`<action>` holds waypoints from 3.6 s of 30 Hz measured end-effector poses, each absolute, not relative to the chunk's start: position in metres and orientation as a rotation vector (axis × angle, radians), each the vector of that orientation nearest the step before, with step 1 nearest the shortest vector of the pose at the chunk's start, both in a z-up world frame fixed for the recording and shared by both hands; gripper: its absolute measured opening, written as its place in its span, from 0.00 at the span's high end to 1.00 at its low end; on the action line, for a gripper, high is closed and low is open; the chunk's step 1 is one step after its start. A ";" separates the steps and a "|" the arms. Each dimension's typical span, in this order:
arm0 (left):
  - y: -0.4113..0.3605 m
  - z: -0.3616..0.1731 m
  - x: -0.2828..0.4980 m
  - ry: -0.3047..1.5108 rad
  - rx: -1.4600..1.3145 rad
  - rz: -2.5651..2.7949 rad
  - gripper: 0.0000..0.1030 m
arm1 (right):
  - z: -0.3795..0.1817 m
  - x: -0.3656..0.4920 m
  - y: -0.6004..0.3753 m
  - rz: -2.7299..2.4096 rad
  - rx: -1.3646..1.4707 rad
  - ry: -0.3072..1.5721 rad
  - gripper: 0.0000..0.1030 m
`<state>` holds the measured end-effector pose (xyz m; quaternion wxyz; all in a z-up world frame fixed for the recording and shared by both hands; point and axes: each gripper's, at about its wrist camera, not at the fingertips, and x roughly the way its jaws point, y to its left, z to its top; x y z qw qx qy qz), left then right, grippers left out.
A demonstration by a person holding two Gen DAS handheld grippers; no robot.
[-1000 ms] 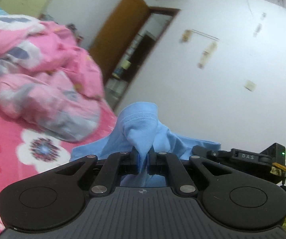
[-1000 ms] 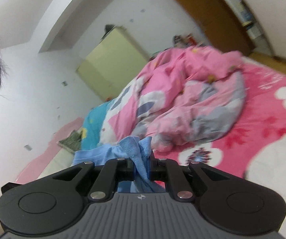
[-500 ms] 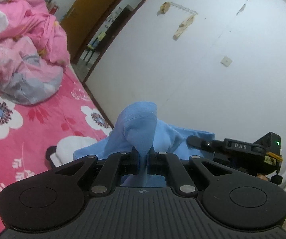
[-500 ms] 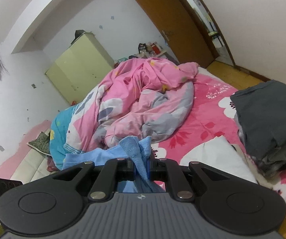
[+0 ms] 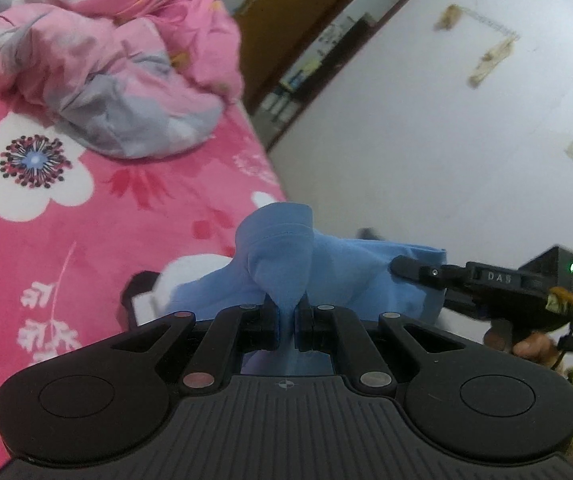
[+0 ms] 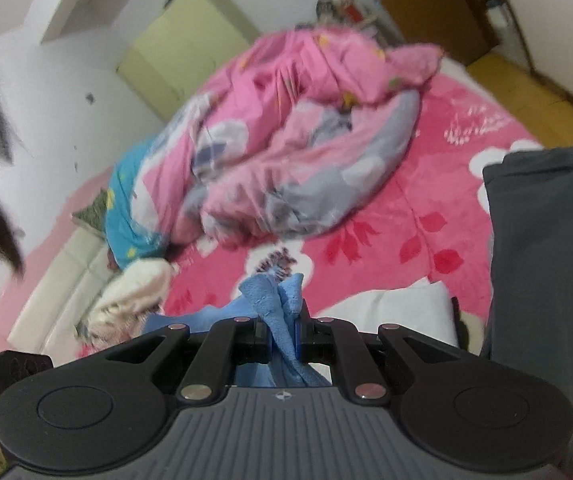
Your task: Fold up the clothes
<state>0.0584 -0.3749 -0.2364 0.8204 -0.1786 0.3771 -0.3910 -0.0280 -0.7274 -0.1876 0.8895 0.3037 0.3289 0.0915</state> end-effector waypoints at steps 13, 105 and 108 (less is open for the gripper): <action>-0.396 -0.262 0.068 0.783 -0.337 -0.780 0.96 | -0.236 0.019 -0.751 0.226 0.658 0.745 0.91; -0.146 -0.342 0.174 0.854 0.299 -0.895 0.64 | -0.360 0.145 -0.366 -0.013 1.013 1.025 0.80; -0.156 -0.349 0.167 0.808 0.377 -0.911 0.64 | -0.360 0.149 -0.366 0.027 1.021 1.004 0.94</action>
